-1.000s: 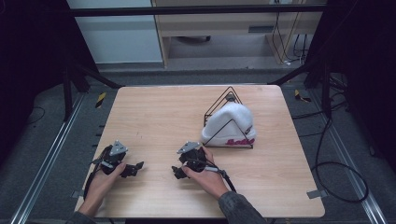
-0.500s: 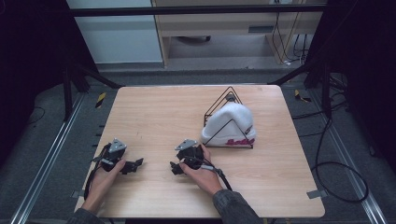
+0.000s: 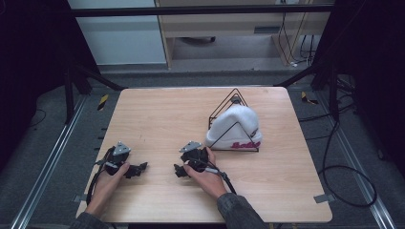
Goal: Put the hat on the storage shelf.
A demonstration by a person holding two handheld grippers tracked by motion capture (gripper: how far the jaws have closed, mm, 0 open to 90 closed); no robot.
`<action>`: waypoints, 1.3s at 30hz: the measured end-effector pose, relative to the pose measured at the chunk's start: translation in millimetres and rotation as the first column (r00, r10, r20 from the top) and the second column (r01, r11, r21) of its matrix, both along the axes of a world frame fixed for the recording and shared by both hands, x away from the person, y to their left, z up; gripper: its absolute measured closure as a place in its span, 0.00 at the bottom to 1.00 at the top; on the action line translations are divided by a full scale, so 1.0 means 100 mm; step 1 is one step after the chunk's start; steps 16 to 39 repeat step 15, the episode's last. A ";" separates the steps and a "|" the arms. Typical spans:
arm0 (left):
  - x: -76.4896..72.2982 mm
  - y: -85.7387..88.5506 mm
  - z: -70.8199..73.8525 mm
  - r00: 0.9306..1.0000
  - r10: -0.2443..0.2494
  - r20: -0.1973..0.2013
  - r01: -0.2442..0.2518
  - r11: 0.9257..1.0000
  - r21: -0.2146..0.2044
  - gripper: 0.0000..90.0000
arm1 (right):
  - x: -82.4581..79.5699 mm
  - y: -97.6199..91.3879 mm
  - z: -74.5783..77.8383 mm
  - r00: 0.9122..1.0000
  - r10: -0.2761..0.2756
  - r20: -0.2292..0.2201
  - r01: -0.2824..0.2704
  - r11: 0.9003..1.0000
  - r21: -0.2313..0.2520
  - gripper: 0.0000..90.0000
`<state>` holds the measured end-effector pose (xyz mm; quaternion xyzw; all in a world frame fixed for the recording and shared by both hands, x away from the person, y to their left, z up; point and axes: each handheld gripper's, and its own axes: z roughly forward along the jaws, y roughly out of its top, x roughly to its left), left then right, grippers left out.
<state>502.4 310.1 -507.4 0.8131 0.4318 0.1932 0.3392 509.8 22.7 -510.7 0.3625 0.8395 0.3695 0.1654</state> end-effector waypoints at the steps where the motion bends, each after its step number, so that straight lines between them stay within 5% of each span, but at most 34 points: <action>1: 0.00 -0.01 0.00 1.000 0.001 0.001 -0.001 1.000 0.002 0.03 | 0.00 0.00 0.00 1.000 -0.001 -0.001 0.001 1.000 -0.002 0.11; 39: -0.02 -0.02 0.00 1.000 0.008 -0.001 -0.008 1.000 0.007 0.02 | -0.06 -0.04 0.00 1.000 0.001 0.001 -0.001 1.000 -0.003 0.10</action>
